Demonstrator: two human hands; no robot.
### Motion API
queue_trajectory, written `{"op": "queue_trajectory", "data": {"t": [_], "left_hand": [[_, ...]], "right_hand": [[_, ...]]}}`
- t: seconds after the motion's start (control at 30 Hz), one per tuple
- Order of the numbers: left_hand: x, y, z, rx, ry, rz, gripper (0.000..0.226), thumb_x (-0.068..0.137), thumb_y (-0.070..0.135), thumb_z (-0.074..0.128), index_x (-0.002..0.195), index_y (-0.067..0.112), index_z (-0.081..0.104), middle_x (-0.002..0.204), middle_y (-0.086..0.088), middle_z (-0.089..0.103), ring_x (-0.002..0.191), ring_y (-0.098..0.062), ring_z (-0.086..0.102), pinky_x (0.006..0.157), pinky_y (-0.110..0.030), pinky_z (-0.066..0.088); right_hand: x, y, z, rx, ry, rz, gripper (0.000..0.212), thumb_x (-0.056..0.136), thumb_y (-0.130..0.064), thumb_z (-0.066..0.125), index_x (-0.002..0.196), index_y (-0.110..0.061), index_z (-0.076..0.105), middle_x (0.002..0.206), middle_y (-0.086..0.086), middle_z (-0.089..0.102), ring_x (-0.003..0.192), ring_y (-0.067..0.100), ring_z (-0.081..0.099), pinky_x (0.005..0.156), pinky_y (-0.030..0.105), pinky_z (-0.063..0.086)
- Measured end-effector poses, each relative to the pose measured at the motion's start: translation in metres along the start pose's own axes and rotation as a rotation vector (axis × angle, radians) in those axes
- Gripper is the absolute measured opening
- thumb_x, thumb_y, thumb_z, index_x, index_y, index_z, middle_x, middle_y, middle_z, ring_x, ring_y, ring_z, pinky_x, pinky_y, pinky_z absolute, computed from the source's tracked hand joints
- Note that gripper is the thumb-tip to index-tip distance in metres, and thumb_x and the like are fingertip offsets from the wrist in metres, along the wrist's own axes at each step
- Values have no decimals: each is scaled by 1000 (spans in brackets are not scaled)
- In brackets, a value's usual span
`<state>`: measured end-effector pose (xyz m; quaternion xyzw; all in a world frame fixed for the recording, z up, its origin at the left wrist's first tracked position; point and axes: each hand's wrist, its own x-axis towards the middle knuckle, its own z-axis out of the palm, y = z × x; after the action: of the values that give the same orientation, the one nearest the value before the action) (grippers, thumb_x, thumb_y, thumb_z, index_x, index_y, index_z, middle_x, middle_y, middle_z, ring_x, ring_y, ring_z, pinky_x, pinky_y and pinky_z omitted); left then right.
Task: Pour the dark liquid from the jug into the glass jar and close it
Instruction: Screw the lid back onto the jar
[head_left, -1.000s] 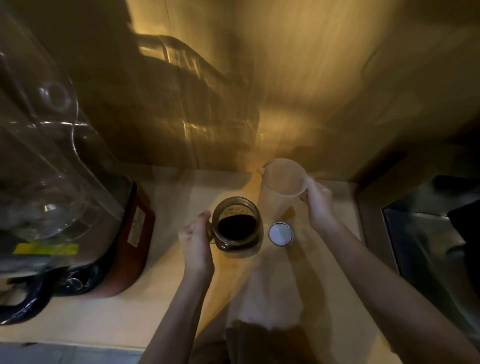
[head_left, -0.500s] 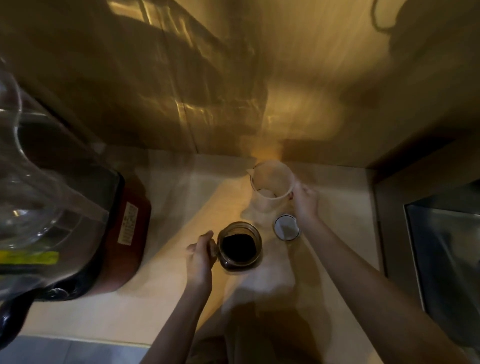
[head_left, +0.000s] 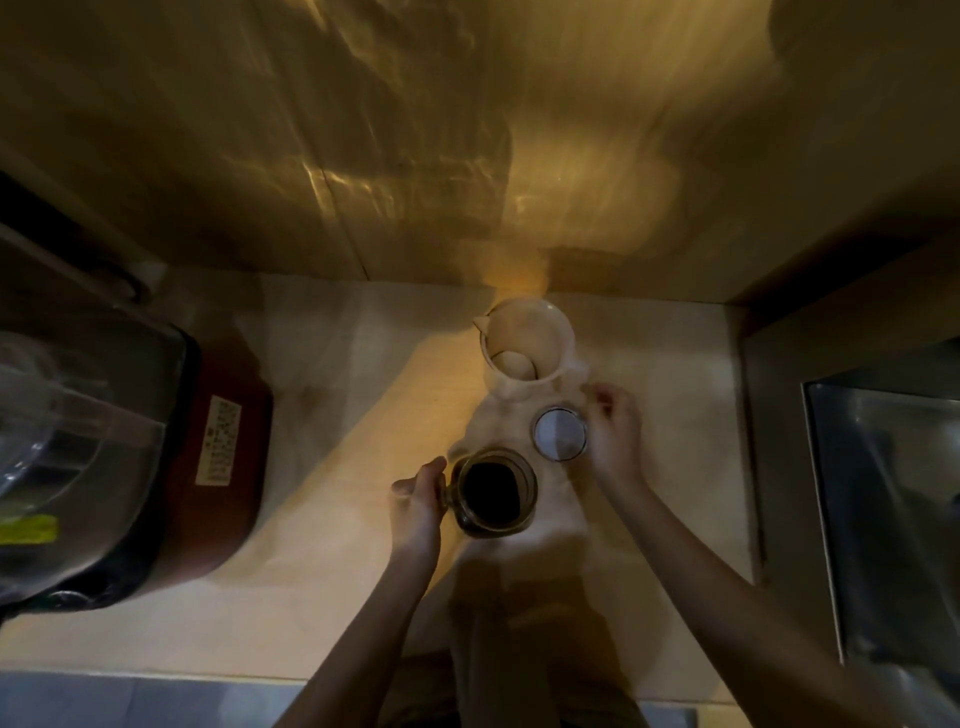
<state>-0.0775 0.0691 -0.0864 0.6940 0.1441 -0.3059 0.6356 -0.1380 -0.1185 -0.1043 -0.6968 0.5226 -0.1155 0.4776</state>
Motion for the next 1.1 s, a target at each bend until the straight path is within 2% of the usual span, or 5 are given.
{"op": "queue_trajectory", "data": {"t": [0.2,0.5,0.67,0.83,1.1], "left_hand": [[3,-11,-2,53,23,-10,44,85,20,54,46,11,37,36,6,30,35,-6,31,43,-18,32],[10,-22,-10,49,78,-22,46,83,23,57,40,17,44,33,8,41,39,-3,42,68,-35,36],[3,-17,-6,15,72,-41,57,85,19,54,28,18,49,29,8,42,37,-1,43,66,-34,34],[-2,-13,-9,90,125,-31,42,86,23,53,45,16,42,38,6,39,53,-15,39,60,-33,30],[-9,-15,-21,338,-6,270,40,94,24,38,60,9,53,61,-6,52,61,-18,49,61,-31,34]], "right_hand": [[-9,19,9,-557,-292,-231,97,67,-42,78,142,-6,26,145,14,32,129,33,27,106,41,25],[-19,21,-5,-615,-258,-373,95,74,-44,73,145,-9,20,146,11,36,127,31,35,103,43,32],[-41,13,-29,-485,-289,-344,96,71,-46,76,144,-13,23,142,8,41,125,26,42,99,42,41],[-64,-2,-48,-396,-401,-380,99,69,-34,82,145,-14,21,141,4,40,126,18,41,96,27,37],[-90,-37,-64,-645,-589,-618,102,69,-14,77,147,-16,11,135,5,36,127,18,27,101,19,24]]}}
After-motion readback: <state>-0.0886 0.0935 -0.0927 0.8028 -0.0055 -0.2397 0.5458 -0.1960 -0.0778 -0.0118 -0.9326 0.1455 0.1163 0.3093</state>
